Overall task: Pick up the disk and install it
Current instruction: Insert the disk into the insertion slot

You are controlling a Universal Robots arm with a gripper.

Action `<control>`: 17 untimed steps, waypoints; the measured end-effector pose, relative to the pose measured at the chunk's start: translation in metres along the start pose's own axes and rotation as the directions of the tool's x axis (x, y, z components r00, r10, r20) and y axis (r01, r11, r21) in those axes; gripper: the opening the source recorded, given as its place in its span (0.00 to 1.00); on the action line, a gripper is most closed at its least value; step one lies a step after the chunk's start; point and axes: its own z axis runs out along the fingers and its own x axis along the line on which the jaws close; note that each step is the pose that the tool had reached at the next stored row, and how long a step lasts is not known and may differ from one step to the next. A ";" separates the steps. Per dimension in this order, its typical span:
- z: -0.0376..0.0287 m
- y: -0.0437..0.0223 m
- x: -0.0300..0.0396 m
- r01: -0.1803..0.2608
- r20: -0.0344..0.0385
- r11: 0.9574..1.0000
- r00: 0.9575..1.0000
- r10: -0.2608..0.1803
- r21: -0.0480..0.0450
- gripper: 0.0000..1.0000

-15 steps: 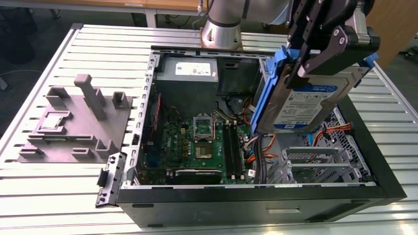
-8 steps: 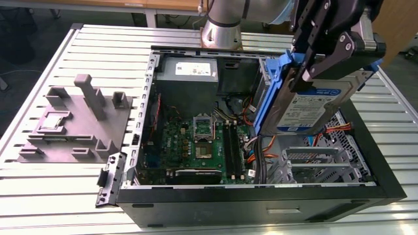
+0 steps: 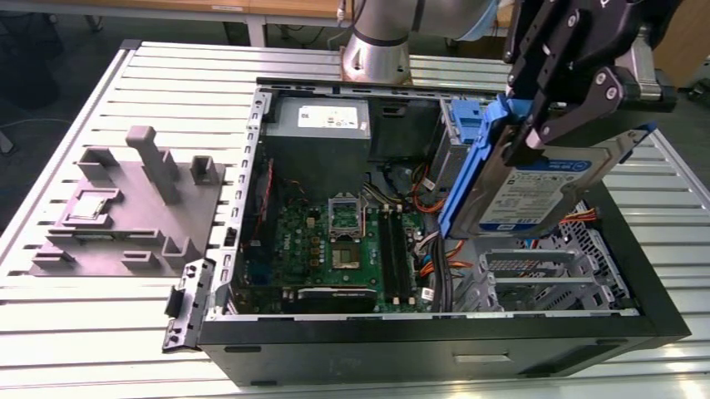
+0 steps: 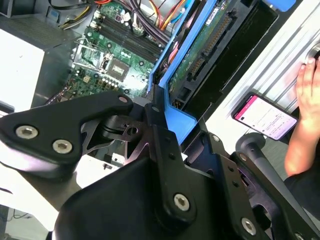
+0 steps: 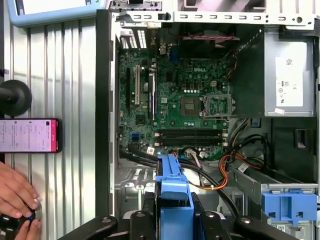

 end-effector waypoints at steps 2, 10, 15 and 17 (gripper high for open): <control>0.0000 -0.0042 -0.0001 0.000 0.000 1.000 1.000 0.000 0.000 0.36; 0.0013 -0.0193 -0.0002 0.000 -0.001 1.000 1.000 0.000 -0.001 0.36; 0.0026 -0.0235 0.0038 0.000 -0.001 1.000 1.000 0.000 -0.002 0.36; 0.0032 -0.0251 0.0067 0.000 -0.002 1.000 1.000 0.000 -0.002 0.36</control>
